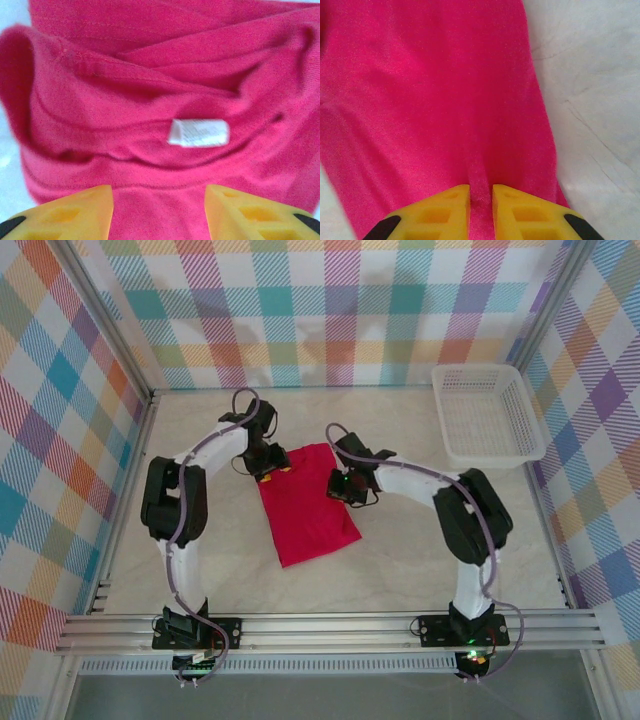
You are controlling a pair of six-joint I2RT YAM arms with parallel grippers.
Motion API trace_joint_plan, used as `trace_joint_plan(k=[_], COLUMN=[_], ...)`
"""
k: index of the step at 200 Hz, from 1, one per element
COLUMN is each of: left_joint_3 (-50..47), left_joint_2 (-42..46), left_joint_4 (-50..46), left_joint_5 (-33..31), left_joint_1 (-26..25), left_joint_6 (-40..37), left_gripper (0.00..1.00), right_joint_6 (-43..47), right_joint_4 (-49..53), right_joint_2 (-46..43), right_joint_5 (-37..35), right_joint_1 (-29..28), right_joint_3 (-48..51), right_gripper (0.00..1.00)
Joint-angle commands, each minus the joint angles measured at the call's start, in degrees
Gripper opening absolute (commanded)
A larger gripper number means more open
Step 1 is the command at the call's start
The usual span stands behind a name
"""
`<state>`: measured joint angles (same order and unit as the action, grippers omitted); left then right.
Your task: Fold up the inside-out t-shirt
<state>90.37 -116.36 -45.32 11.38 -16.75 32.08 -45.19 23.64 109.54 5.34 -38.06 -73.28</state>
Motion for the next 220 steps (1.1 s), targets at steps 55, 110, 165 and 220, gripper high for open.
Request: trace_joint_plan(k=[55,110,165,220], left_joint_3=[3.70,3.68,4.38,1.89], left_joint_2=[3.68,0.14,-4.99,-9.61], left_joint_4=[1.10,4.85,8.50,16.70], left_joint_5=[-0.32,7.70,9.54,15.43], left_joint_1=[1.97,5.91,6.03,3.90], left_joint_6=[-6.92,-7.80,-8.26,-2.32], left_gripper=[0.74,0.82,0.79,0.67], right_joint_6=[2.22,10.92,11.57,8.75], right_joint_4=[7.15,5.10,8.70,6.25], right_joint_2=[-7.57,2.26,16.90,22.17], right_joint_5=[-4.71,-2.22,0.45,3.53], right_joint_1=[-5.26,6.77,7.70,5.76], right_joint_3=[4.56,-8.36,-23.92,-26.25], right_gripper=[0.34,0.69,0.71,0.50])
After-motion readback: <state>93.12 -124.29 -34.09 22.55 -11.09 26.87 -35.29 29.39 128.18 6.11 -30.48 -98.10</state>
